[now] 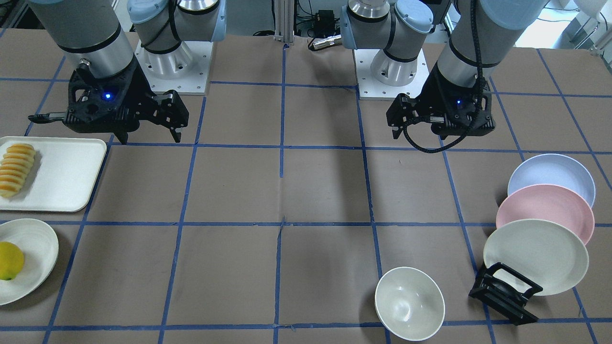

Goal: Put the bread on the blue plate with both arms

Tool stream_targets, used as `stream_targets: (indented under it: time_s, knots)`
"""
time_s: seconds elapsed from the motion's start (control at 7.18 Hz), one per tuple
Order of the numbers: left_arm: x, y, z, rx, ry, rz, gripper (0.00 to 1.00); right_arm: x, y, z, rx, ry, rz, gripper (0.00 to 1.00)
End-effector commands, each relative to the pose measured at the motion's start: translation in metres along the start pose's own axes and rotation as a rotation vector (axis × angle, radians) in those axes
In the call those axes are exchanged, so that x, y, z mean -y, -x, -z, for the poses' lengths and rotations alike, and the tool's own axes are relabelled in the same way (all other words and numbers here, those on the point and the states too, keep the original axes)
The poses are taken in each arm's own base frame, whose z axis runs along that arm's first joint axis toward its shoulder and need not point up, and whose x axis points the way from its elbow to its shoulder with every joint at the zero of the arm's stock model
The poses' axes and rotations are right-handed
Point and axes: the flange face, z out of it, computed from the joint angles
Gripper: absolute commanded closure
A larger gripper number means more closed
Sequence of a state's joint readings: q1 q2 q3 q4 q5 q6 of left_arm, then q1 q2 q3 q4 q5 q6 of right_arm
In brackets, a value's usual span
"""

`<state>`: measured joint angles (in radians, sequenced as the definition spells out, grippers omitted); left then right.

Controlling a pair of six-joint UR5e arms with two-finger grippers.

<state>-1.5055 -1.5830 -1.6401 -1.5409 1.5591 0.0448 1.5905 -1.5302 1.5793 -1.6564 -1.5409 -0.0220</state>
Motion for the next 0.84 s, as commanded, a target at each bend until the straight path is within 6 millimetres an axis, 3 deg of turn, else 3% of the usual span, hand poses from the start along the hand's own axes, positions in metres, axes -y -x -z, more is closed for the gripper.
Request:
stream_targets:
  time_s: [0.0, 0.42, 0.7]
  knots:
    - [0.008, 0.044, 0.001, -0.012, 0.005, 0.088, 0.00, 0.000, 0.000, 0.003, 0.010, -0.007, 0.000, 0.00]
    - [0.014, 0.128, 0.011, -0.009, -0.017, 0.143, 0.00, 0.000, 0.000, 0.001, 0.007, -0.005, 0.001, 0.00]
    - [0.004, 0.210, 0.015, -0.012, -0.031, 0.161, 0.00, 0.000, -0.001, 0.002, 0.005, -0.005, 0.001, 0.00]
